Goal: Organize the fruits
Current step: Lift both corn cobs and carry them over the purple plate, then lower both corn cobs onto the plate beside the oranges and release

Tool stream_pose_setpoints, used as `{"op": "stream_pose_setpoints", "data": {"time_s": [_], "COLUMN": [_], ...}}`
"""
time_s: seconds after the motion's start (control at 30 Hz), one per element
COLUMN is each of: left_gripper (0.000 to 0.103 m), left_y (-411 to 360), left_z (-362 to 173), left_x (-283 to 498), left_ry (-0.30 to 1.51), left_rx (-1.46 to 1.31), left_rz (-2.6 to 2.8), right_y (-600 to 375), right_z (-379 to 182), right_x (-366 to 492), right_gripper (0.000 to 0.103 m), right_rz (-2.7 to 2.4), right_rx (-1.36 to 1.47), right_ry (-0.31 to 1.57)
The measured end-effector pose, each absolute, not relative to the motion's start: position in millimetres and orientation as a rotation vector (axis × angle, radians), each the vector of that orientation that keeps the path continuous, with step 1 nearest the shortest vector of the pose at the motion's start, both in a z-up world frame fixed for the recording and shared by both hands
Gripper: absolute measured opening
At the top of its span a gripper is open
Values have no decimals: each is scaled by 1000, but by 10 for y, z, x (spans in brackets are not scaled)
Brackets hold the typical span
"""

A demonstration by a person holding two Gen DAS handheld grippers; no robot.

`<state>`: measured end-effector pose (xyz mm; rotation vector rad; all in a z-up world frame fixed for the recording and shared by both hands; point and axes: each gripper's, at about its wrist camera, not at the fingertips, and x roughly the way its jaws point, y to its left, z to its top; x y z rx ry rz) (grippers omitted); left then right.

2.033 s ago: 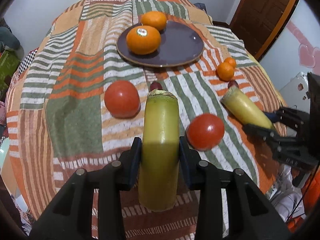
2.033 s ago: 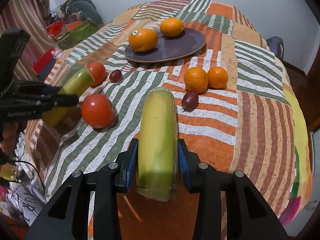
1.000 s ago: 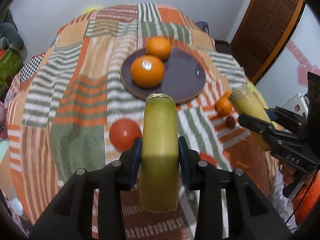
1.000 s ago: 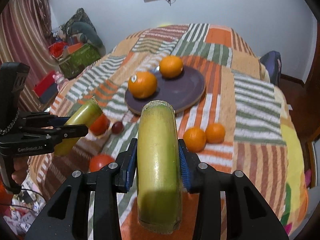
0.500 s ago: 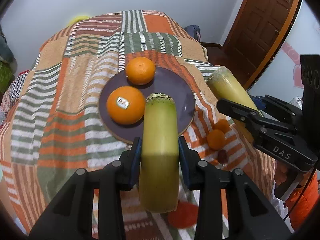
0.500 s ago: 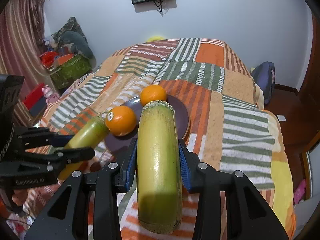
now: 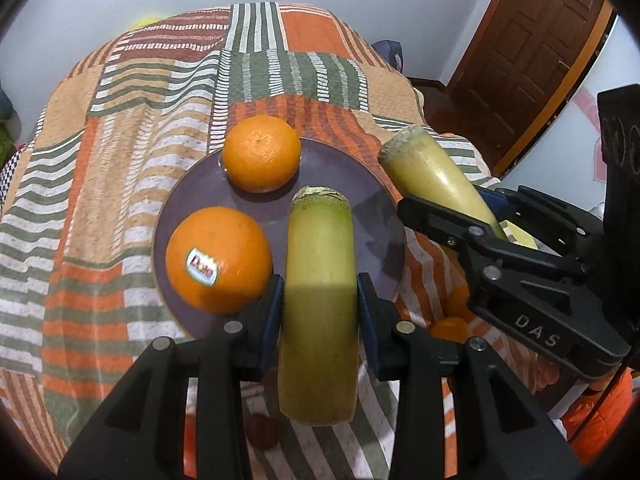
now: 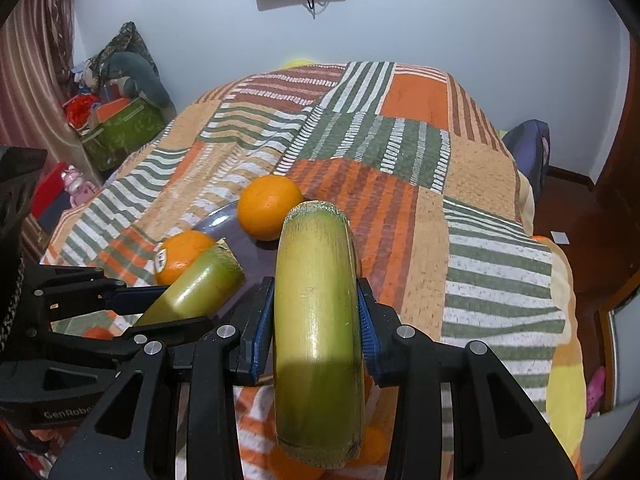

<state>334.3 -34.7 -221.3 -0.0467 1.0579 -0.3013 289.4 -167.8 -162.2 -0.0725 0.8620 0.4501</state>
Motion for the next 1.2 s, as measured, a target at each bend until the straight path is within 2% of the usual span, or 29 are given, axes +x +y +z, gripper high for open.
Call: {"op": "stream_pose_setpoints", "data": {"time_s": [0.47,0.83,1.2], "left_gripper": [36,36,43], "left_y": [-436,-398,-275], "left_z": [-2322,-2296,-1998], "left_x": [3549,3515,3208], "left_ry": [1053,1052,973], "left_rx": [-5,-29,12], "left_rz": [-274,-267,-232], "right_y": [-1608,-1620,-1668], "right_z": [-1862,-1822,-1679], "right_x": [3213,3196,2892], "right_gripper": [35,36,39], "right_rz": [459,496,516], "right_rx": [-76,-77,-106], "right_ry": [961,980,943]}}
